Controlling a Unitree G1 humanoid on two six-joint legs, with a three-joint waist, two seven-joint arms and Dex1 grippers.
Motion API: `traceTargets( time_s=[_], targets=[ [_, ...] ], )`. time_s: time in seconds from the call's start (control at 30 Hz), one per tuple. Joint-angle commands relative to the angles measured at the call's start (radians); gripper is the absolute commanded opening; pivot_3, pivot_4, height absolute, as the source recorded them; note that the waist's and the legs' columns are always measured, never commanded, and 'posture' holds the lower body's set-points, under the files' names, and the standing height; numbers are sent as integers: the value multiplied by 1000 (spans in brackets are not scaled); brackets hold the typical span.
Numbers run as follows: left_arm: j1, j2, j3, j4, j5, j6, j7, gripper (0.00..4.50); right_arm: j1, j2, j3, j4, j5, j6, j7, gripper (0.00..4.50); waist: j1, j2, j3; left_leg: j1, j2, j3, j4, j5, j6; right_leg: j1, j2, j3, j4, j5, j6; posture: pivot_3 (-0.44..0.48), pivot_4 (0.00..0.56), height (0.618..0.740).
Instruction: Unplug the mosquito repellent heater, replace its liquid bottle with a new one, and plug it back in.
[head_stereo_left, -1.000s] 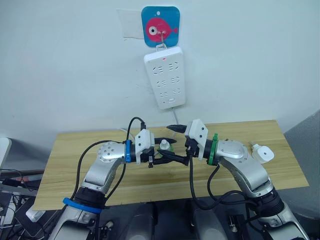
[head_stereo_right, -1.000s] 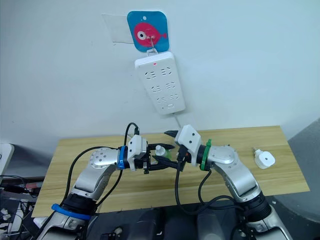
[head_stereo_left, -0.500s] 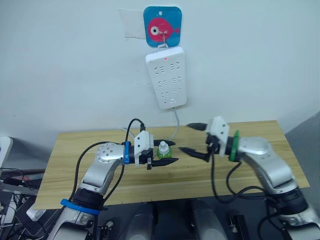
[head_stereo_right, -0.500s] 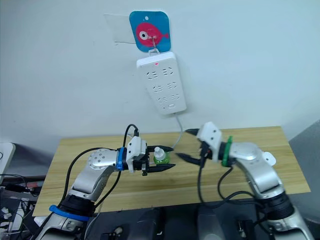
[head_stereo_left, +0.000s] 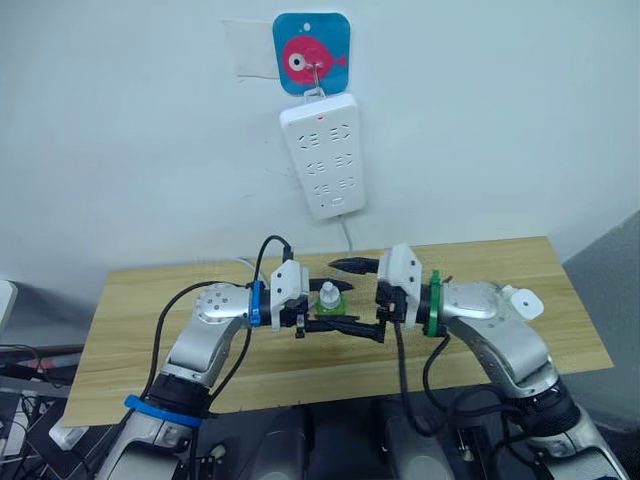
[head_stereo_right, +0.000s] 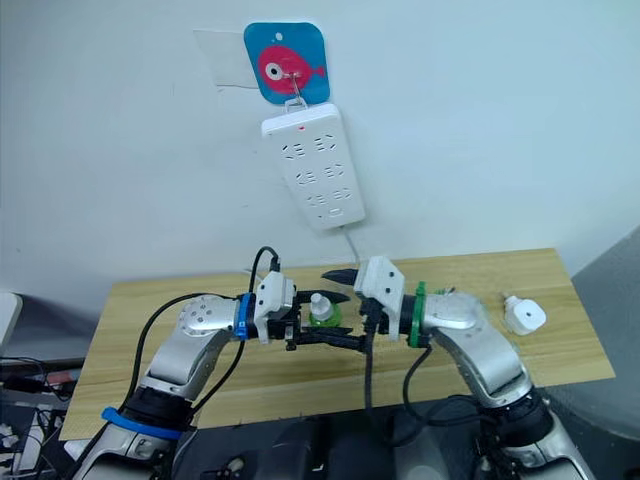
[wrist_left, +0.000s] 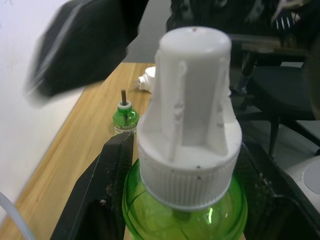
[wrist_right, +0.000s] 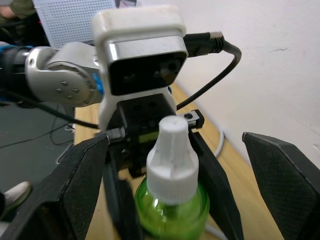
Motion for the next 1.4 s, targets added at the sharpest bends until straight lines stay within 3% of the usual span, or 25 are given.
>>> traceTargets(
  time_s=[0.03,0.23,0.6,0.8,1.07,1.4],
  targets=[
    [12,-3,-4,-41,-11,-8,1,2276,-4,16,1,6,-20,-27,-26,4462,1,0,0,0,0,0,0,0,0,0,0,0,0,0,0,-79,259,740],
    [28,1,-5,-54,-12,-5,-5,2276,2,-16,-56,22,-10,-14,-30,4462,-1,0,0,0,0,0,0,0,0,0,0,0,0,0,0,-84,268,740],
    [36,8,0,-52,-16,-7,-12,2276,87,-201,-188,-74,104,23,71,4462,-2,0,0,0,1,0,0,0,0,0,0,0,0,0,0,-94,263,740],
    [31,2,-4,-51,-13,-11,-9,2276,92,-151,-112,-132,133,49,66,4462,-8,0,0,0,1,0,0,0,0,0,0,0,0,0,0,-84,251,740],
    [54,15,2,-92,-15,-4,-2,2276,47,-8,11,-60,19,16,-39,4462,-6,0,0,0,0,0,0,0,0,0,0,0,0,0,0,-54,246,740],
    [71,29,1,-107,-19,0,3,2276,51,-106,-104,-22,31,-24,6,4462,8,0,0,0,0,0,0,0,0,0,0,0,0,0,0,-56,230,740]
  ],
)
